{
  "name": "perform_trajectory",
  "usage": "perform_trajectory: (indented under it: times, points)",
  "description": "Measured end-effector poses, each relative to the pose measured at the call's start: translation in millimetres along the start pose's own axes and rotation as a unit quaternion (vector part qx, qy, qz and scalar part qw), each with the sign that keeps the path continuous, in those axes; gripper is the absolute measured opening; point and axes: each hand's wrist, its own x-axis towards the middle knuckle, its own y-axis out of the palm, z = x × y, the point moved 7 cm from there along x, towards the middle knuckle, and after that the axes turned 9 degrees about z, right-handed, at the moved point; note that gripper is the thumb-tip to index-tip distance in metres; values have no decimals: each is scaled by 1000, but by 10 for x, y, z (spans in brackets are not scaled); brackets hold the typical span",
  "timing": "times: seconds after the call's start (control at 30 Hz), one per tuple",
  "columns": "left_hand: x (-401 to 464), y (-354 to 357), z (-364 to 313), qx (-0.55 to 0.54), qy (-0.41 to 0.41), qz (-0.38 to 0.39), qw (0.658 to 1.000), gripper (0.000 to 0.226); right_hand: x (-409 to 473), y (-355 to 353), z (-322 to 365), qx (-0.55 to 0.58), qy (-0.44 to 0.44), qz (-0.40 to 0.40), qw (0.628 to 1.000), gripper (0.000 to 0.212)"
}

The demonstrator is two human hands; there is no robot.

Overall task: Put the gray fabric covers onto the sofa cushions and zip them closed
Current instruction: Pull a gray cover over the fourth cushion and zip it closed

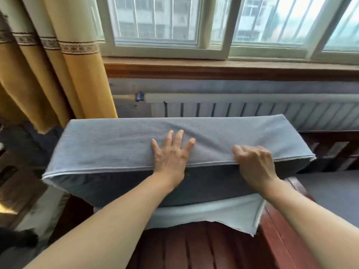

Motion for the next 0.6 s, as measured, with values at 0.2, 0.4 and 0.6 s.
perform_trajectory:
  times: [0.2,0.4,0.6]
  points:
    - [-9,30,-169,34,-28,-23,999,82,-147,67,-56,2,-63,-29,998,21]
    - [214,-78,-1132,-4,66,-25,997,82,-305,-29,-951,-25,79,-59,995,13]
    - [552,-96,-2168,29,89,-66,993,75,-650,231,-2104,-75,212,75,971,20]
